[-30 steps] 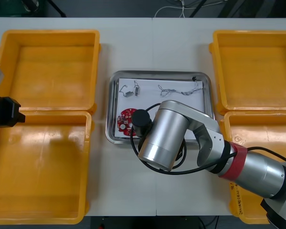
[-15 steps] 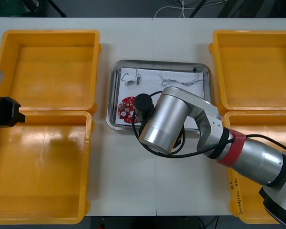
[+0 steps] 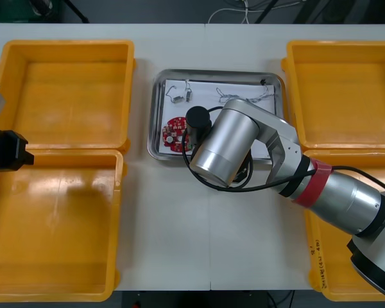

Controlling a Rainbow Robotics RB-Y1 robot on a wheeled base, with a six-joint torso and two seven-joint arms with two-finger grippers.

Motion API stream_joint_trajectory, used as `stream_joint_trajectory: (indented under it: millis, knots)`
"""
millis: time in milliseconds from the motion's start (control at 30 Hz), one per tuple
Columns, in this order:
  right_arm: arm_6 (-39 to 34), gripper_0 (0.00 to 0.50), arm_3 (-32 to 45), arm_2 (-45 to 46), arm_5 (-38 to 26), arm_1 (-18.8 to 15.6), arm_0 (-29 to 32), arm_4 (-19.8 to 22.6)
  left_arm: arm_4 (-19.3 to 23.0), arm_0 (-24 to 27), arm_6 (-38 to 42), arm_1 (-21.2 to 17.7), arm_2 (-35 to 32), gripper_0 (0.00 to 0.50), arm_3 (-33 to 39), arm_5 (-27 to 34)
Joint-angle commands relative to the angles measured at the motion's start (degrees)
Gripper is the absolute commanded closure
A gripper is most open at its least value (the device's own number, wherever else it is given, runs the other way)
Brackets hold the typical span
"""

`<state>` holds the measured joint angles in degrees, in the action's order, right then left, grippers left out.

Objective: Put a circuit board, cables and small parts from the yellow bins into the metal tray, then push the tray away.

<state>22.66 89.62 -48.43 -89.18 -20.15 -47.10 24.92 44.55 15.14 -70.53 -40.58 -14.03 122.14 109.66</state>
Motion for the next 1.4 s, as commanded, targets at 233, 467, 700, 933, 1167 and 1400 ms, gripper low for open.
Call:
stream_joint_trajectory:
  millis: [233,467,700,933,1167,1400]
  knots:
    - [3.27,0.0,-3.58,2.29,3.4,-0.59,-4.49,0.13,0.45,-0.9,-1.36,0.23,-1.7,0.0,1.96,0.34]
    - [4.5,0.0,-6.21,2.55,5.33,-0.59,-6.42,0.22,0.45,-0.9,-1.36,0.23,-1.7,0.0,1.96,0.34]
    - [5.82,0.0,-8.94,3.08,8.06,-0.59,-7.92,1.09,0.45,-0.9,-1.36,0.23,-1.7,0.0,1.96,0.34]
    - [7.22,0.0,-9.38,3.17,9.64,-0.59,-8.62,0.65,0.45,-0.9,-1.36,0.23,-1.7,0.0,1.96,0.34]
    - [9.42,0.0,-9.99,3.52,10.43,-0.59,-9.59,0.39,0.45,-0.9,-1.36,0.23,-1.7,0.0,1.96,0.34]
    - [11.35,0.0,-12.28,3.52,13.33,-0.59,-10.73,0.57,0.45,-0.9,-1.36,0.23,-1.7,0.0,1.96,0.34]
